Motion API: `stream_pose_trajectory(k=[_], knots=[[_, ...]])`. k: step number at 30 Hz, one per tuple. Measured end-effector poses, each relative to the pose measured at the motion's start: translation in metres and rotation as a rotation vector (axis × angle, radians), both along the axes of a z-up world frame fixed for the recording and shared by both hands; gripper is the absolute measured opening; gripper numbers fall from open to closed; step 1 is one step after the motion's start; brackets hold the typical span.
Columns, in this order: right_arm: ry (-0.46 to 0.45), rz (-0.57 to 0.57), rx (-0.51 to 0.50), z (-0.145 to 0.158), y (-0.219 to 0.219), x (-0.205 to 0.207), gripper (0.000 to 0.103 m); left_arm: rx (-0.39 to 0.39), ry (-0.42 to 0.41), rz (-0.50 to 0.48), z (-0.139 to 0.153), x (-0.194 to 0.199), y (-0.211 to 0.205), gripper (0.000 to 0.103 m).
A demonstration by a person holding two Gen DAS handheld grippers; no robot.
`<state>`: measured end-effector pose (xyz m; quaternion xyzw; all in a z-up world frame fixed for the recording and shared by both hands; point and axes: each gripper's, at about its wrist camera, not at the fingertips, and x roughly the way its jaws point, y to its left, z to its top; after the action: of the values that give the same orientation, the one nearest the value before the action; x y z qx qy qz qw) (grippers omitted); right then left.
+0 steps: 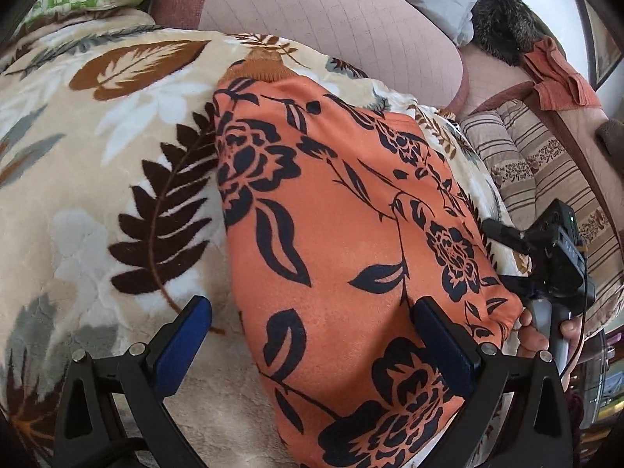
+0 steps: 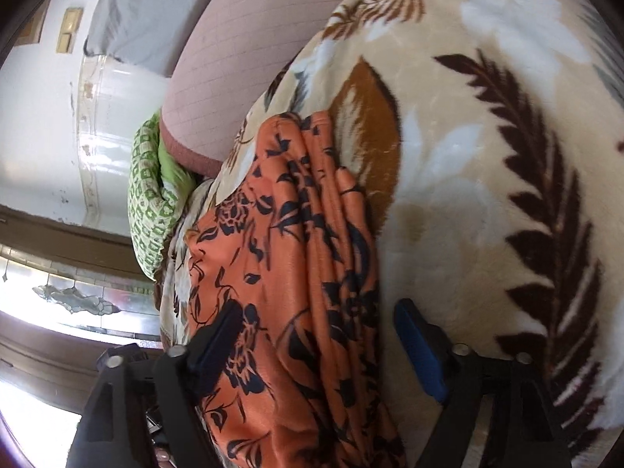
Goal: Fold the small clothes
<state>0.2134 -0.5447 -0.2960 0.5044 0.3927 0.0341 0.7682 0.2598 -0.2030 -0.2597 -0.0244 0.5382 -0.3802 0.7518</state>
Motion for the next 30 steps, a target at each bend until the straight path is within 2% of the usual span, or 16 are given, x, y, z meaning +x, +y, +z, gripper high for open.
stream_pose_trajectory(k=[7, 10, 12, 13, 14, 16, 17, 22, 24, 27, 30], knots=[[-0.048, 0.047, -0.007, 0.000, 0.023, 0.022, 0.091, -0.032, 0.013, -0.056, 0.000, -0.009, -0.014, 0.103], [-0.077, 0.076, 0.011, 0.000, 0.034, 0.026, 0.090, -0.028, -0.004, -0.049, 0.000, -0.012, -0.018, 0.103], [-0.080, 0.070, 0.006, 0.001, 0.040, 0.027, 0.085, -0.060, 0.005, -0.032, 0.001, -0.010, -0.016, 0.101], [-0.079, 0.066, 0.016, 0.001, 0.042, 0.028, 0.078, -0.079, 0.009, -0.021, 0.001, -0.009, -0.015, 0.100], [-0.075, 0.063, 0.026, 0.000, 0.043, 0.027, 0.067, -0.097, 0.018, -0.009, 0.001, -0.007, -0.012, 0.097], [-0.058, 0.057, 0.028, -0.001, 0.045, 0.028, 0.056, -0.108, 0.030, 0.008, 0.001, -0.005, -0.008, 0.093], [-0.051, 0.056, 0.014, 0.001, 0.047, 0.029, 0.053, -0.111, 0.032, 0.014, 0.000, -0.004, -0.007, 0.090], [-0.078, 0.056, -0.035, 0.019, 0.058, 0.029, 0.047, -0.103, 0.003, 0.028, 0.003, -0.005, -0.001, 0.072], [-0.089, 0.063, -0.071, 0.031, 0.066, 0.028, 0.046, -0.098, -0.010, 0.035, 0.007, -0.005, 0.005, 0.054], [-0.110, 0.064, -0.095, 0.045, 0.074, 0.026, 0.044, -0.116, -0.002, 0.035, 0.012, -0.004, 0.015, 0.047], [-0.123, 0.071, -0.132, 0.059, 0.084, 0.023, 0.042, -0.107, -0.012, 0.043, 0.017, -0.007, 0.021, 0.045]])
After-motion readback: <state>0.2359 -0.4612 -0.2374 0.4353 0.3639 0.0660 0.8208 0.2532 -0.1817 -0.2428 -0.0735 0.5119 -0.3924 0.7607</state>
